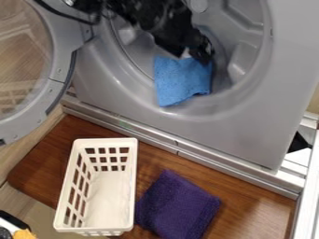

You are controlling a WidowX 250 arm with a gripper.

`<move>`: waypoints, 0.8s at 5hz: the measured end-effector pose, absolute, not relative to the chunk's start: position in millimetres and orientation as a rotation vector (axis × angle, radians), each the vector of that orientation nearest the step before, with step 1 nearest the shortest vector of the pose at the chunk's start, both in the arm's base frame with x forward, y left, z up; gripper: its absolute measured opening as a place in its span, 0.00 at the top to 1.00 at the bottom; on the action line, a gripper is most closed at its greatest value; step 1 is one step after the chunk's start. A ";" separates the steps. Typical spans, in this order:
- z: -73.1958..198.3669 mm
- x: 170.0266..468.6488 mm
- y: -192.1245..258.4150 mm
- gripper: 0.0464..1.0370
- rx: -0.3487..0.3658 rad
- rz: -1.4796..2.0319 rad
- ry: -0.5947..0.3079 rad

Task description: Take the blue clothe and put it in the machine

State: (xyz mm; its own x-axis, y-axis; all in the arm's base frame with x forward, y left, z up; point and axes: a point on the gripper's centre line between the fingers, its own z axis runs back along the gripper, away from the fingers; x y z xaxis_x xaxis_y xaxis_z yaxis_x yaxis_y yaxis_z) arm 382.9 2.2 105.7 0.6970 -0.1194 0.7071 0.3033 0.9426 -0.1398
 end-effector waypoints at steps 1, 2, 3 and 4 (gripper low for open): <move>114.7 348.3 6.4 0.04 -0.239 -0.254 -0.724; 94.4 303.4 8.3 0.04 -0.210 -0.248 -0.555; 76.8 261.4 12.1 0.04 -0.176 -0.250 -0.464; 61.6 232.2 15.9 0.04 -0.133 -0.295 -0.363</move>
